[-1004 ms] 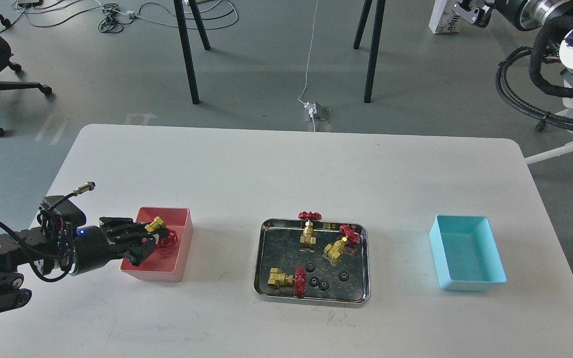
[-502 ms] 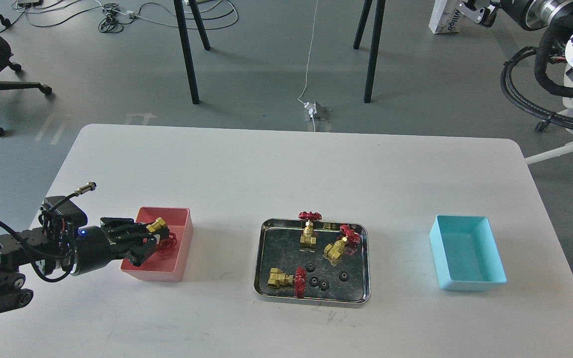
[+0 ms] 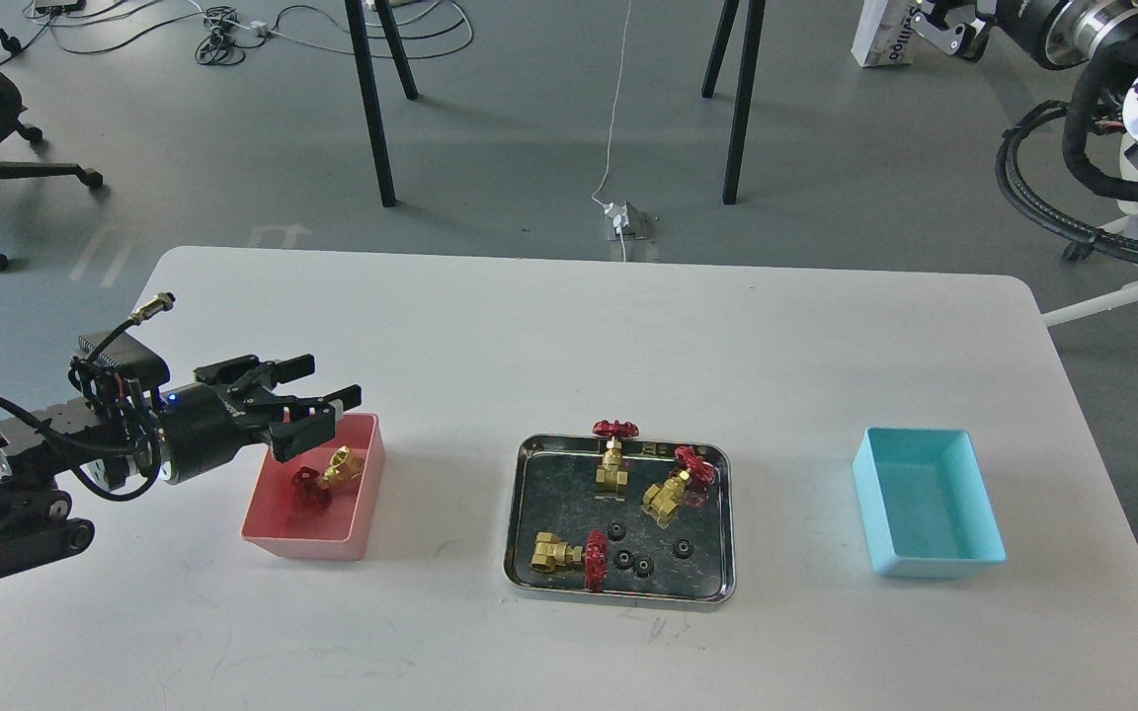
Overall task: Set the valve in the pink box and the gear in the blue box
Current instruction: 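Raise the left arm away from the pink box, then reach the right gripper down into the tray toward a brass fitting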
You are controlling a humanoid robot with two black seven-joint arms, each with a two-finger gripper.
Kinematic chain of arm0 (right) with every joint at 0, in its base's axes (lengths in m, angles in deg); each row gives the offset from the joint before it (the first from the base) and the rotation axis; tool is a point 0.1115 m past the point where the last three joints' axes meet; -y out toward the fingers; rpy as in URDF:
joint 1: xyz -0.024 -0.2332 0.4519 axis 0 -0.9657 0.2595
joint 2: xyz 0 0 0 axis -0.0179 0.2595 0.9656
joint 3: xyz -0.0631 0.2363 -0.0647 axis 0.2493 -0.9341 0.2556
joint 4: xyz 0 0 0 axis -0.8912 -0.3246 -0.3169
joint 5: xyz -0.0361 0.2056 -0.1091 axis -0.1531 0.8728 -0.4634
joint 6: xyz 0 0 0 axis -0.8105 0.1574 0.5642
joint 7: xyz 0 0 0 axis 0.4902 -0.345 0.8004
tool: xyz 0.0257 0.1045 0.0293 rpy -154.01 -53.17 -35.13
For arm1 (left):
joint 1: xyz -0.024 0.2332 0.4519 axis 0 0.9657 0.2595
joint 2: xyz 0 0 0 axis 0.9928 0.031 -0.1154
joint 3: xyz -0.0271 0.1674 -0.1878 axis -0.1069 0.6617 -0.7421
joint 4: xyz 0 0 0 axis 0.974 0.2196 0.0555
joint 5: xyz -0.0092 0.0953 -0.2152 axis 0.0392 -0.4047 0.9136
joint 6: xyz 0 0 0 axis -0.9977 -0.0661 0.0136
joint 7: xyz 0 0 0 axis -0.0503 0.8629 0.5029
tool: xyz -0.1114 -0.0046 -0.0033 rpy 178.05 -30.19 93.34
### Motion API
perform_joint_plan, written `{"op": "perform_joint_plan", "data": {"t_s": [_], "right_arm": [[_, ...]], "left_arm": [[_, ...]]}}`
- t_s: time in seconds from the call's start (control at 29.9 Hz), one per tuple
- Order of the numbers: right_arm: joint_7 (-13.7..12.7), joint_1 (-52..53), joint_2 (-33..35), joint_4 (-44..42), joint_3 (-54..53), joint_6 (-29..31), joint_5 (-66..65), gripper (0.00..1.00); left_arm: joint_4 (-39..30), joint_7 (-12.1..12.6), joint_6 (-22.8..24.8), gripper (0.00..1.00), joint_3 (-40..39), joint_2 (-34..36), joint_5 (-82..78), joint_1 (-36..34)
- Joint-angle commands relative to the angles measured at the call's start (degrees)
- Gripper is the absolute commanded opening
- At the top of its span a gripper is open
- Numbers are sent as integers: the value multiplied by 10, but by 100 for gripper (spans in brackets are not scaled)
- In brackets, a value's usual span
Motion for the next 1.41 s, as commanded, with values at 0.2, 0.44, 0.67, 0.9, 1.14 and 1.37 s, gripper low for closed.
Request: {"op": "perform_joint_plan", "data": {"t_s": [0.2, 0.44, 0.67, 0.9, 1.14, 1.37], "right_arm": [[-12, -24, 11, -45, 6, 141, -10, 99], [-59, -5, 11, -17, 107, 161, -190, 99], [-83, 100, 15, 117, 323, 258, -450, 99], [-84, 280, -57, 281, 596, 264, -569, 99], [-85, 295, -215, 287, 670, 264, -659, 92], [-93, 283, -277, 277, 698, 264, -662, 50]], "left_arm": [[-101, 0, 121, 85, -353, 23, 251, 14], [-41, 0, 497, 95, -555, -33, 549, 16], [-11, 0, 536, 97, -577, -88, 635, 33], [-13, 0, 536, 97, -579, -98, 641, 65], [-13, 0, 536, 97, -585, -108, 642, 82], [-13, 0, 536, 97, -601, -111, 645, 98]]}}
